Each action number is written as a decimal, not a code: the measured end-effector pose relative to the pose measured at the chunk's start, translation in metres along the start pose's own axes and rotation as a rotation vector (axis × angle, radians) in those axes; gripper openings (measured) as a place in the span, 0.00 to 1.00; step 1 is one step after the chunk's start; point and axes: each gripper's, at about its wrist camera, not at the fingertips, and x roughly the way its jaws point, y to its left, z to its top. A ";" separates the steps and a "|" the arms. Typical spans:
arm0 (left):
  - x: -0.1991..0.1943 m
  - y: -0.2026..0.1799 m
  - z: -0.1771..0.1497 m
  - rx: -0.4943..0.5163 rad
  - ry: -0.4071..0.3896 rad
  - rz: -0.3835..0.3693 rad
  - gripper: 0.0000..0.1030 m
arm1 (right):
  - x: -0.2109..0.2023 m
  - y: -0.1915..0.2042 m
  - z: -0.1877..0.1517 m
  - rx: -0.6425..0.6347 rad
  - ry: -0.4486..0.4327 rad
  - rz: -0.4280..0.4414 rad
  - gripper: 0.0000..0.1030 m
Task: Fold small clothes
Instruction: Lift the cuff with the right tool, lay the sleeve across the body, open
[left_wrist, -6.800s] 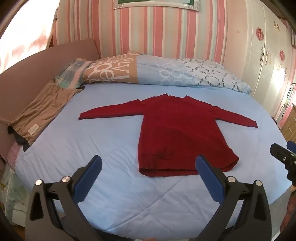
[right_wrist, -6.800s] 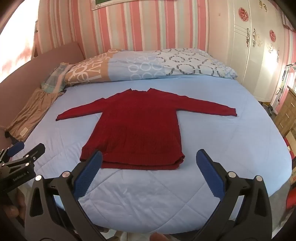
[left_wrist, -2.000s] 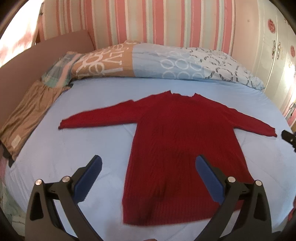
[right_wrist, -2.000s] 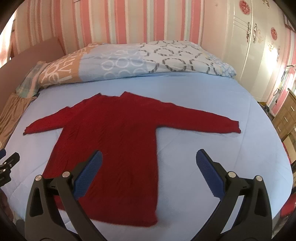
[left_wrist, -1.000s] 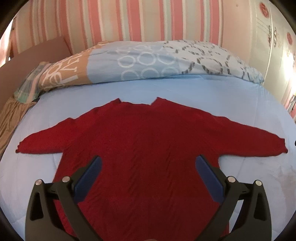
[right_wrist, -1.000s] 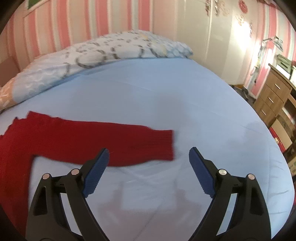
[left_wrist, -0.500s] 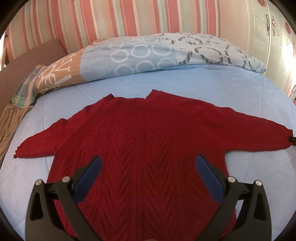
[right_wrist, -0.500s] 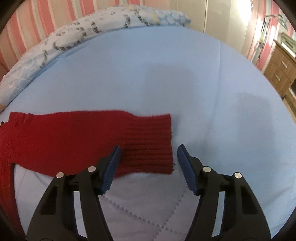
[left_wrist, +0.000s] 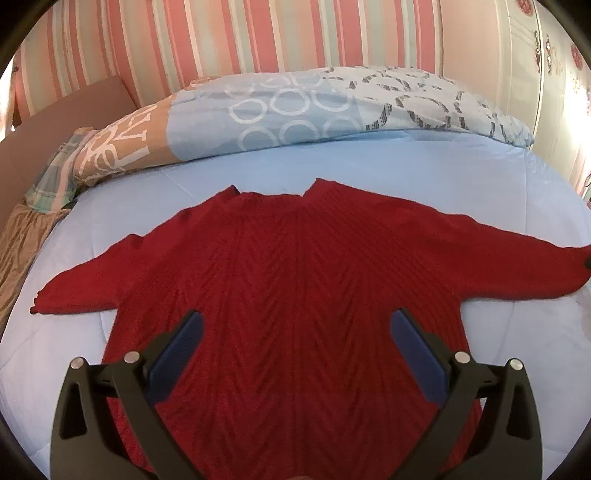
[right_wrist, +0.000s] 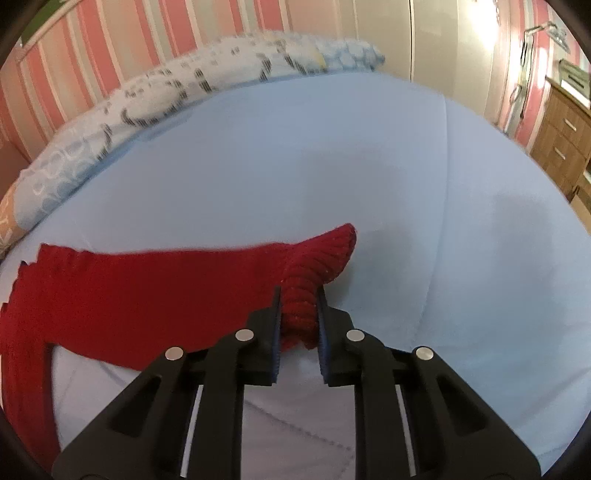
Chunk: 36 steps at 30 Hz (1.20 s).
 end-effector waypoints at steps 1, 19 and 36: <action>-0.002 0.003 0.001 0.002 -0.005 0.002 0.99 | -0.005 0.003 0.003 -0.008 -0.011 0.005 0.15; -0.023 0.107 0.022 -0.048 -0.031 0.055 0.98 | -0.040 0.208 0.039 -0.177 -0.076 0.138 0.15; 0.025 0.243 0.053 -0.092 -0.016 0.116 0.98 | -0.023 0.447 -0.006 -0.334 -0.029 0.290 0.15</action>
